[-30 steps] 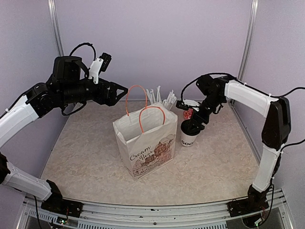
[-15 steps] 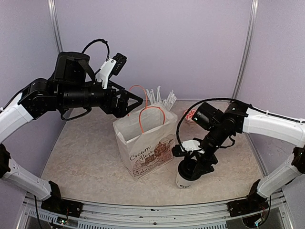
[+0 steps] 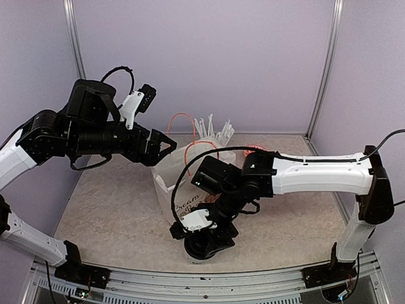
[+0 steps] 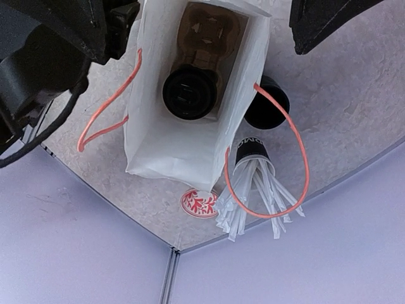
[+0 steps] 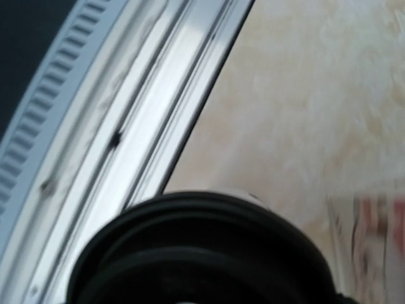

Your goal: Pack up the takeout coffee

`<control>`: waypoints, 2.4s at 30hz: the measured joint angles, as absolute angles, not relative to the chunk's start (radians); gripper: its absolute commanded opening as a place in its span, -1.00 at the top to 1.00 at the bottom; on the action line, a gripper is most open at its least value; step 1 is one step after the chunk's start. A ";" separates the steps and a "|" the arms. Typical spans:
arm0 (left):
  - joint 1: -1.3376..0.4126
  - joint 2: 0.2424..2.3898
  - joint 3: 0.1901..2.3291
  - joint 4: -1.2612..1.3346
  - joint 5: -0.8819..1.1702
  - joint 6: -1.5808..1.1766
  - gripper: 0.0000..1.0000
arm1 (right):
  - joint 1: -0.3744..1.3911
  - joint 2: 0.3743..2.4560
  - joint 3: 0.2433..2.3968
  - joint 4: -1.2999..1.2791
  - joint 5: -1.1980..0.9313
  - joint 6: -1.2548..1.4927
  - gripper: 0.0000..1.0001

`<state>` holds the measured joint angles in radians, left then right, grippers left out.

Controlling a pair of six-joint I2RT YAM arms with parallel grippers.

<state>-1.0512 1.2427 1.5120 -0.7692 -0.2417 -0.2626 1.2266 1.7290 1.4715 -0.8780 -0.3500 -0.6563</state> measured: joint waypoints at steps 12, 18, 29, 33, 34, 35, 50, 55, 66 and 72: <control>-1.087 1.090 1.464 -0.852 -0.255 -0.331 -0.85 | 1.243 2.039 1.779 -0.862 -0.313 -0.623 -0.99; -1.095 1.099 1.473 -0.972 -0.259 -0.356 -0.84 | 1.243 2.037 1.783 -0.884 -0.322 -0.627 -0.98; -1.121 1.137 1.515 -1.122 -0.205 -0.351 -0.80 | 1.243 1.847 1.783 -0.908 -0.405 -0.664 -0.98; -1.181 1.167 1.510 -1.169 -0.168 -0.360 -0.78 | 1.243 1.788 1.781 -0.931 -0.431 -0.691 -0.98; -1.200 1.176 1.504 -1.172 -0.161 -0.365 -0.77 | 1.243 1.776 1.781 -0.941 -0.441 -0.699 -0.98; -1.226 1.187 1.491 -1.177 -0.155 -0.373 -0.77 | 1.243 1.765 1.781 -0.953 -0.453 -0.708 -0.99; -1.414 1.328 1.335 -1.115 -0.154 -0.276 -0.89 | 1.078 1.539 1.766 -1.106 -0.577 -0.815 -0.99; -1.370 1.406 1.328 -1.063 -0.152 -0.191 -0.89 | 0.975 1.453 1.709 -1.099 -0.583 -0.815 -0.98; -1.230 1.459 1.272 -0.976 -0.059 -0.067 -0.80 | 0.893 1.370 1.616 -1.075 -0.583 -0.815 -0.99; -1.222 1.514 1.269 -0.969 0.012 -0.036 -0.83 | 0.886 1.369 1.590 -1.068 -0.579 -0.815 -0.99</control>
